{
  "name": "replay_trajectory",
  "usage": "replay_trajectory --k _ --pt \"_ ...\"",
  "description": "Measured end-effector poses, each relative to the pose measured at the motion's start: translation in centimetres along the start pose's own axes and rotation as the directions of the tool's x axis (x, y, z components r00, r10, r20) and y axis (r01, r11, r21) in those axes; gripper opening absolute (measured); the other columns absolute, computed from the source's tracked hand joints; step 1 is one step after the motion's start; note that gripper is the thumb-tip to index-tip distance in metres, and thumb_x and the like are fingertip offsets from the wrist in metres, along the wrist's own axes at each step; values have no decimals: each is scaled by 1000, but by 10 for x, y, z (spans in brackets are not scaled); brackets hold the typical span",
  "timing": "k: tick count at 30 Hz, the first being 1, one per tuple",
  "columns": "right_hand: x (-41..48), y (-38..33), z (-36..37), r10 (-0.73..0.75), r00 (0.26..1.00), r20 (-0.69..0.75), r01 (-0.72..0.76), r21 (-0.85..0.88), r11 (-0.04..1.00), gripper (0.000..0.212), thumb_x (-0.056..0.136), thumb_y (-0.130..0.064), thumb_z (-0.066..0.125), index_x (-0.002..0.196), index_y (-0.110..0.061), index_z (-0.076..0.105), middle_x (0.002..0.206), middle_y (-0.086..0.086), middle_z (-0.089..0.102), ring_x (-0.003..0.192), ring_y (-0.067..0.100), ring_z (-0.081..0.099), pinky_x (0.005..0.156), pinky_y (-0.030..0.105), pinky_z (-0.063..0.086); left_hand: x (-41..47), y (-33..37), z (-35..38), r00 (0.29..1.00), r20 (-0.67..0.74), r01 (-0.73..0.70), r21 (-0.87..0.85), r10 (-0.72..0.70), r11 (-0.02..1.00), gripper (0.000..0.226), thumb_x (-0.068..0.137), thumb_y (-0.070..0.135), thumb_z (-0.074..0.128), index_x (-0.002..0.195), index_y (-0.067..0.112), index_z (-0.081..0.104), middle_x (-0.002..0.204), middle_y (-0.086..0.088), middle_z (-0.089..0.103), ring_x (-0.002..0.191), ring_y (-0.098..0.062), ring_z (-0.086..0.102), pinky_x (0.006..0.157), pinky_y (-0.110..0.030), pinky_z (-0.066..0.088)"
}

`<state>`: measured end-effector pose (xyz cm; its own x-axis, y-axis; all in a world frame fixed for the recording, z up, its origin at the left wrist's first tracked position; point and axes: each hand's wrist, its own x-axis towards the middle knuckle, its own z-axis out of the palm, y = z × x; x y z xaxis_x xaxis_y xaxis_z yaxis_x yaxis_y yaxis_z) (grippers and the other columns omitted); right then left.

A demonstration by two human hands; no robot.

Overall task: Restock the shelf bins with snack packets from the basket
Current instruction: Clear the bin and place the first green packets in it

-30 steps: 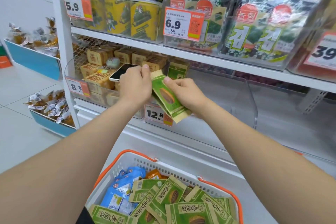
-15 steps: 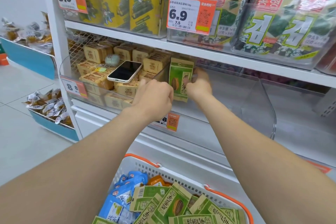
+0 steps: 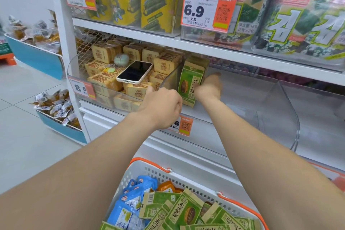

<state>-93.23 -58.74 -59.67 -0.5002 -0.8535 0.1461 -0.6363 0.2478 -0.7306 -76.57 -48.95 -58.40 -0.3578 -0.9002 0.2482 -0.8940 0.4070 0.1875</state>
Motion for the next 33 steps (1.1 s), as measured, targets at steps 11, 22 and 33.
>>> replay_trajectory --k 11,22,33 --pt "-17 5 -5 -33 998 51 38 -90 995 25 89 -35 70 103 -15 68 99 5 70 92 28 67 67 31 49 -6 -1 -5 999 -2 -33 -32 33 999 35 95 8 43 85 26 72 81 8 69 90 -22 59 106 -48 29" --pt "-112 -11 -28 -772 635 25 739 -310 598 26 87 -30 40 68 -13 48 62 6 54 58 35 52 54 33 35 -31 -24 -28 979 -93 162 -205 -184 965 22 91 19 51 72 21 61 76 -2 65 80 -30 60 68 -38 50" --pt "-209 50 47 -271 226 936 971 -193 143 22 96 -19 53 76 -12 46 84 4 53 65 24 50 59 32 44 -67 -41 -22 584 778 141 184 -232 973 42 106 13 40 144 21 55 121 -1 70 100 -19 76 99 -45 58"
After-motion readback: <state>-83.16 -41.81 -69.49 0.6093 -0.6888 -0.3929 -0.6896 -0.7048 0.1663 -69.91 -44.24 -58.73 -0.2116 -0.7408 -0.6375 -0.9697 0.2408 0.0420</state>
